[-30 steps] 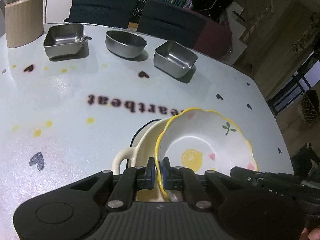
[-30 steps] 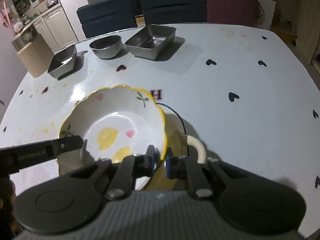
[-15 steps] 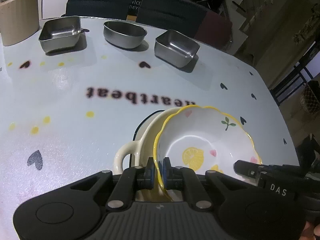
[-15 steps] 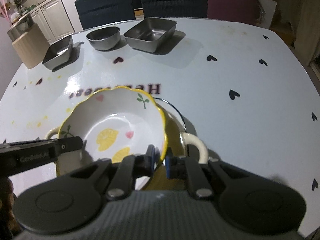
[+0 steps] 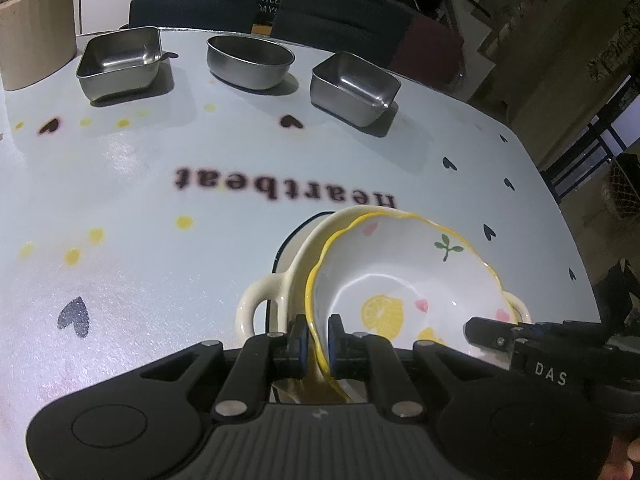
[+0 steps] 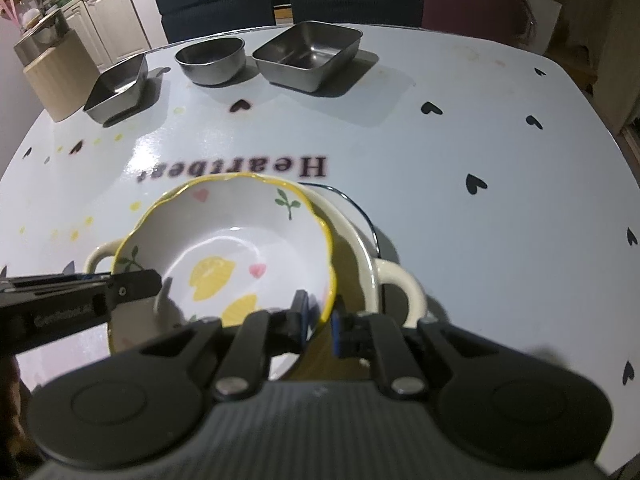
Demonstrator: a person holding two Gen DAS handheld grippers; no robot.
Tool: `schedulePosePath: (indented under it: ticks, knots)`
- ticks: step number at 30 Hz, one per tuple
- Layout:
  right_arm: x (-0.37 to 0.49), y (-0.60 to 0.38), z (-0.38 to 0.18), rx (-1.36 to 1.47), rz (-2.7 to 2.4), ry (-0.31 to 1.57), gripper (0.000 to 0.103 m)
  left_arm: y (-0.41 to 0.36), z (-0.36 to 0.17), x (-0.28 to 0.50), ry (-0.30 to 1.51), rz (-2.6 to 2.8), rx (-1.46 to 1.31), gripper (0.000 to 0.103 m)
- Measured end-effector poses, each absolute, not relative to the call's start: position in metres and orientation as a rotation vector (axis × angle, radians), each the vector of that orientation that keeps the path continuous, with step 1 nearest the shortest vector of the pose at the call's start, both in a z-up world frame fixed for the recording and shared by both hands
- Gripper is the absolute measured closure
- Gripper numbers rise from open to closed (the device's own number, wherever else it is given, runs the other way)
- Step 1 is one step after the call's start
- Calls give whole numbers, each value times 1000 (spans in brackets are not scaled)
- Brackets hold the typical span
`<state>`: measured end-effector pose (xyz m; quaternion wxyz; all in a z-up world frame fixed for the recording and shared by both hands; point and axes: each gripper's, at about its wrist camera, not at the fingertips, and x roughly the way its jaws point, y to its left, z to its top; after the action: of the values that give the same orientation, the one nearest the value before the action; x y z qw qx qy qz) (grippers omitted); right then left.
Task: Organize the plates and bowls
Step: 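Lower the floral bowl into the cream bowl with both grippers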
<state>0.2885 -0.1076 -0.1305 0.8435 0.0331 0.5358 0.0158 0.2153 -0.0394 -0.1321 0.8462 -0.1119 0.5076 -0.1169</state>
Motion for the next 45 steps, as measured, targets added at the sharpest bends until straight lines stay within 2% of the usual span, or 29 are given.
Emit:
schedulePosePath:
  ticks: [45]
  knots:
    - [286, -112, -134, 54, 44, 1142, 91, -36, -126, 211, 1072, -262, -208, 94]
